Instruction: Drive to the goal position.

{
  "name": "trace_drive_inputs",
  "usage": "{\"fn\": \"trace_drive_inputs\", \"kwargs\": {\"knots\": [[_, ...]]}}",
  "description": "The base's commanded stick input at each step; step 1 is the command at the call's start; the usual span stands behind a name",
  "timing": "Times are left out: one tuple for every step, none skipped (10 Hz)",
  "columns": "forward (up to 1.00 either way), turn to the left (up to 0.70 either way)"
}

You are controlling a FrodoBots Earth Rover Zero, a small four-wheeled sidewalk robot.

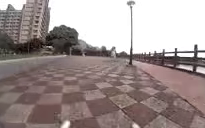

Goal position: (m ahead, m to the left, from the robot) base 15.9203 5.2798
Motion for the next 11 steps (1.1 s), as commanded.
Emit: {"fn": "trace_drive_inputs", "kwargs": {"knots": [[1.0,0.0],[1.0,0.0],[1.0,0.0],[1.0,0.0],[1.0,0.0],[1.0,0.0],[1.0,0.0],[1.0,0.0],[1.0,0.0],[1.0,0.02],[1.0,0.0]]}}
